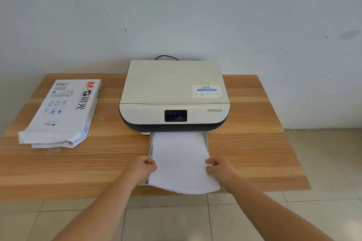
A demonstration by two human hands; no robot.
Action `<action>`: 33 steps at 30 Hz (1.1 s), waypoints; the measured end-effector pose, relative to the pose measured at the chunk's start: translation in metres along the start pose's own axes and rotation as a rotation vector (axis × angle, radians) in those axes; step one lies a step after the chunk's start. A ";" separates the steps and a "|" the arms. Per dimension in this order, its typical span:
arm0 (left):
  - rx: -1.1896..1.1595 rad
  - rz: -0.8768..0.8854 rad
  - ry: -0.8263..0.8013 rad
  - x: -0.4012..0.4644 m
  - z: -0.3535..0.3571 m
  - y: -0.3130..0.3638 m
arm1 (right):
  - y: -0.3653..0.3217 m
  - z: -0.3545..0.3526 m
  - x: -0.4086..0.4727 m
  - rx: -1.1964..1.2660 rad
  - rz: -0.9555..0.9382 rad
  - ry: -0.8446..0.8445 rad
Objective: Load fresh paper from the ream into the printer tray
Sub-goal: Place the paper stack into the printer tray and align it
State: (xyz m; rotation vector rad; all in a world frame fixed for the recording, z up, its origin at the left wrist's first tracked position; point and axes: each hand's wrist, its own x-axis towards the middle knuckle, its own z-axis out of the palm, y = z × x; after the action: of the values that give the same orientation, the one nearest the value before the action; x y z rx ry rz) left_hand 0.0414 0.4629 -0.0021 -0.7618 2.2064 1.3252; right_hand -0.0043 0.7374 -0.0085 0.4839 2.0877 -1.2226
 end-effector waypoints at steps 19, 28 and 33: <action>0.142 0.161 0.065 0.006 -0.001 0.000 | 0.006 0.006 0.015 0.032 -0.018 0.007; 0.094 0.110 0.105 0.022 0.001 0.001 | -0.005 0.012 0.026 0.024 -0.017 0.043; 0.028 0.044 0.080 0.028 0.003 0.003 | -0.011 0.013 0.033 0.011 -0.017 0.072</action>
State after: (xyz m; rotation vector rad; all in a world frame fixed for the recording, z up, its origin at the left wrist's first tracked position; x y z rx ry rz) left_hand 0.0189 0.4608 -0.0194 -0.7723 2.3121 1.3025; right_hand -0.0296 0.7199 -0.0297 0.5239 2.1506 -1.2440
